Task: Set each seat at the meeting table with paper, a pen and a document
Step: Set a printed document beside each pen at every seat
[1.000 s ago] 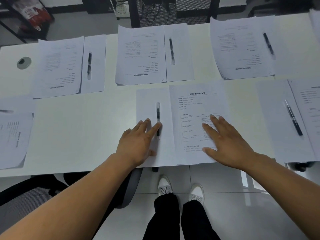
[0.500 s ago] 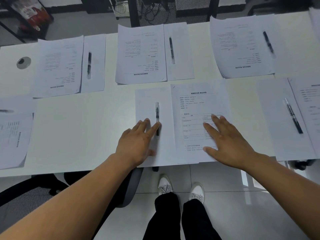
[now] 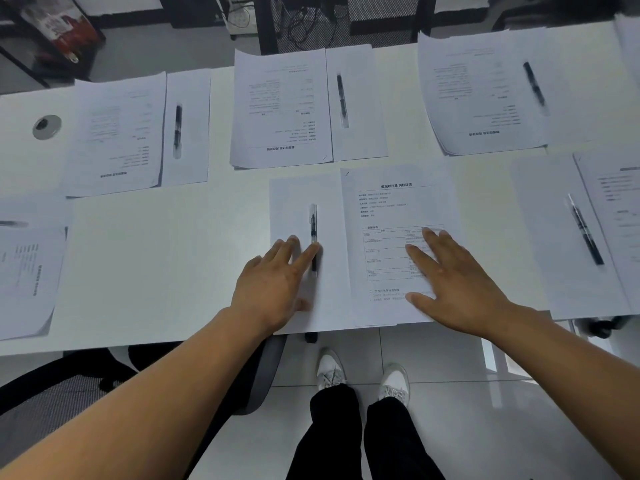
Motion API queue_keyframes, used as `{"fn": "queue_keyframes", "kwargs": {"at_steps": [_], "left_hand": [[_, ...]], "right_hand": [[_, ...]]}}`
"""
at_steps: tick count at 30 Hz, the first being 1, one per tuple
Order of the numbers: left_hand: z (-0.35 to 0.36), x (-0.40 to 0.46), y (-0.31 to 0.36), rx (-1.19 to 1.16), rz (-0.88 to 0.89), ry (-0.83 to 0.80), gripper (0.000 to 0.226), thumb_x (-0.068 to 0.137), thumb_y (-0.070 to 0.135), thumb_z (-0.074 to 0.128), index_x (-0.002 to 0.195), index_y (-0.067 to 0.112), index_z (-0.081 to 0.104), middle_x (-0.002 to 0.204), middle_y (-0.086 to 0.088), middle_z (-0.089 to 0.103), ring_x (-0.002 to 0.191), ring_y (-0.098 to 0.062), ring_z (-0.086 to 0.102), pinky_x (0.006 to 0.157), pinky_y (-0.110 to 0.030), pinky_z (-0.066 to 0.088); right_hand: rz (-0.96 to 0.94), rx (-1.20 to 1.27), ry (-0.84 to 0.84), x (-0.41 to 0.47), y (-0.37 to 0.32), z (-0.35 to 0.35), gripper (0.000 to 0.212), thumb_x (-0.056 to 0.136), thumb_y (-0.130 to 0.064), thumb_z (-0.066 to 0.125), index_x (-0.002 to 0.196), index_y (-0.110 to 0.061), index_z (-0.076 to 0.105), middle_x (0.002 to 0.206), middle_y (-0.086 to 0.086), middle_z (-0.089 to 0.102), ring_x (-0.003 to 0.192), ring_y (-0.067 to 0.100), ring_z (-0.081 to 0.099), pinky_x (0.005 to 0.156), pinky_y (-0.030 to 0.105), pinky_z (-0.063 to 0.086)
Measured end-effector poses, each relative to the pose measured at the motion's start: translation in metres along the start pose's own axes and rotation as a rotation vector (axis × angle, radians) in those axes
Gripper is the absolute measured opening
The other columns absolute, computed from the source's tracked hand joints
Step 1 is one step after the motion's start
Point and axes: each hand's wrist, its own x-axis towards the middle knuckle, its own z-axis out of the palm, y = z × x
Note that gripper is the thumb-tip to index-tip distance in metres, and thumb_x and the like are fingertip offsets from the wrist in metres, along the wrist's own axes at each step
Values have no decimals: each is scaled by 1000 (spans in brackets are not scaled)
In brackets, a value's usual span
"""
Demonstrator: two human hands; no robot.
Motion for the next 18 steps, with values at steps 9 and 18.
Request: {"fn": "queue_keyframes", "kwargs": {"at_steps": [9, 18], "left_hand": [[-32, -7, -3, -24, -99, -92, 115, 92, 64, 77, 172, 43, -2, 183, -4, 2, 169, -27, 10, 130, -48, 29], [-111, -33, -13, -6, -157, 19, 103, 96, 75, 61, 172, 43, 0, 184, -3, 3, 169, -26, 10, 131, -53, 27]], "right_hand": [[11, -28, -6, -11, -6, -19, 92, 104, -67, 45, 172, -26, -1, 179, 4, -15, 166, 27, -11, 136, 45, 3], [-50, -71, 86, -22, -60, -103, 88, 104, -68, 41, 172, -29, 1, 181, -1, -5, 167, 22, -7, 135, 42, -2]]}}
